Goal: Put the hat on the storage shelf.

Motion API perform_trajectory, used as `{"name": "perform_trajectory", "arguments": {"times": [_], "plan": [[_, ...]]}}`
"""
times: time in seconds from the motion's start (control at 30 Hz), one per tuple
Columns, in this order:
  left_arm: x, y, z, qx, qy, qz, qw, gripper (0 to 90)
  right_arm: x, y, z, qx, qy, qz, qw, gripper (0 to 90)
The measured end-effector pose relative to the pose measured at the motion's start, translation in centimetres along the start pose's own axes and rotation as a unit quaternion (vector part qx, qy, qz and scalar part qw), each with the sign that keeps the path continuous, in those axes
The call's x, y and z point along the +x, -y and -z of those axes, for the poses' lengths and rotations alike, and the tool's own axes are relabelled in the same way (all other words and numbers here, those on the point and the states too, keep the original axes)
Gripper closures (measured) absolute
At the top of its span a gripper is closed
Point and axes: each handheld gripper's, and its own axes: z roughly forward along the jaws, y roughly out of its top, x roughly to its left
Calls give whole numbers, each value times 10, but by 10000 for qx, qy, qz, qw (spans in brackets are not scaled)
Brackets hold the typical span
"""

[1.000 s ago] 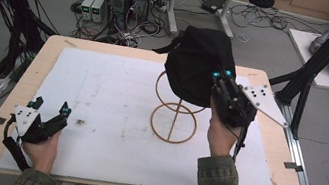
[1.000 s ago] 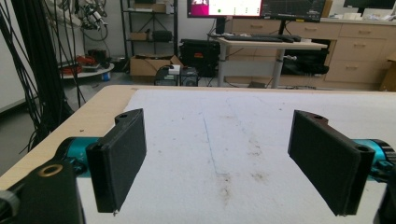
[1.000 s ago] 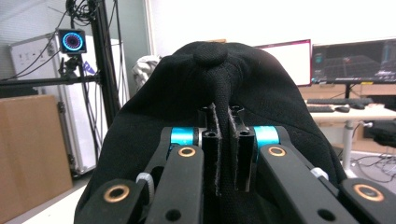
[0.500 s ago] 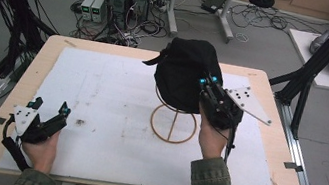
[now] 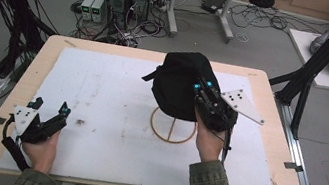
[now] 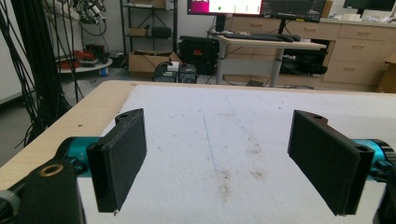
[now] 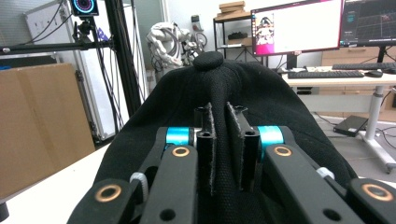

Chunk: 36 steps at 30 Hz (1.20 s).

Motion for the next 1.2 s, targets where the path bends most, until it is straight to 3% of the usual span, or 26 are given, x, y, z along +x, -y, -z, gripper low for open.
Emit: {"name": "perform_trajectory", "arguments": {"times": [0.7,0.83,0.87,0.9,1.03,1.2], "plan": [[0,0,0,7,14,12,10000,200,-2,3,-1,116,-30,7,9999,643],[0,0,0,11,4,4,10000,200,1,2,1,1,97,63,9999,437],[0,0,0,11,4,4,10000,200,1,2,1,1,97,63,9999,437],[0,0,0,3,9,10,10000,200,1,2,3,-51,163,102,9998,333],[0,0,0,19,11,0,10000,200,2,2,4,-63,203,256,9994,276],[0,0,0,23,11,0,10000,200,0,2,5,-17,182,219,9996,259]]}}
